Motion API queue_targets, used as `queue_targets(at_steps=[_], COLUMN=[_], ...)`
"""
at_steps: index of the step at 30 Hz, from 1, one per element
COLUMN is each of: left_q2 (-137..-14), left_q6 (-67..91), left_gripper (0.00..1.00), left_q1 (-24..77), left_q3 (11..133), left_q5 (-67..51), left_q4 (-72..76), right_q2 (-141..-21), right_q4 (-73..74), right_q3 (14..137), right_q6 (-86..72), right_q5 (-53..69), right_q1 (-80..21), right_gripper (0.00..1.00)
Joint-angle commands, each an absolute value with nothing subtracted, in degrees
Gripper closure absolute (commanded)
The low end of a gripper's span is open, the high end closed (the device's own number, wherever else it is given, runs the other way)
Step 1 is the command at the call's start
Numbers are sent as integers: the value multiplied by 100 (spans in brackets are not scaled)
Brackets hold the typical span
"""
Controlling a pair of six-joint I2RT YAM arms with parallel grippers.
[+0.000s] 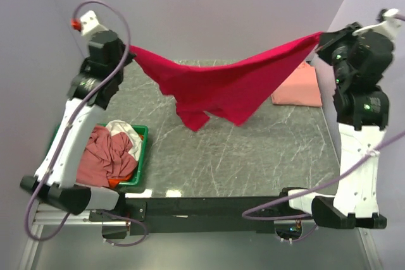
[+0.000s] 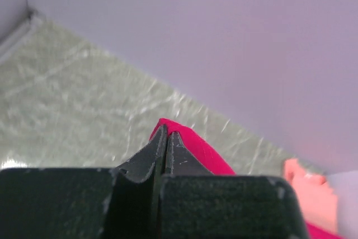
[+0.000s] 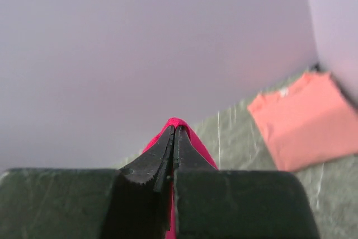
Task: Fold and stack the t-shirts
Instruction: Flatten the tshirt out
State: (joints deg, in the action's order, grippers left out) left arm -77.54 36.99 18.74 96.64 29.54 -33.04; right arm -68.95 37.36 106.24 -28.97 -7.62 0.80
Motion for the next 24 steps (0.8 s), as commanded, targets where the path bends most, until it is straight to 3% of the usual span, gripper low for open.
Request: queue_targets(at_steps=[1, 11, 18, 24], left_q2=[-7129, -6082, -7002, -8232], left_q6=[3261, 3278, 3471, 3287], left_gripper=[100, 99, 99, 100], left_q1=[1872, 1872, 1872, 1863], left_q3=[10072, 10089, 10309, 11099], left_q5=[3305, 2479, 1680, 1529], left_q4=[-2954, -2303, -2127, -2074], right_q2=[-6540, -5801, -6064, -6810], right_q4=[3577, 3226, 2796, 2558], right_q3=[11362, 11408, 10399, 10291], right_q6=[-2488, -2347, -2241, -2153], right_q5=[-1379, -1635, -1723, -1731], right_q1=[132, 132, 141, 149], right_gripper=[100, 100, 100, 100])
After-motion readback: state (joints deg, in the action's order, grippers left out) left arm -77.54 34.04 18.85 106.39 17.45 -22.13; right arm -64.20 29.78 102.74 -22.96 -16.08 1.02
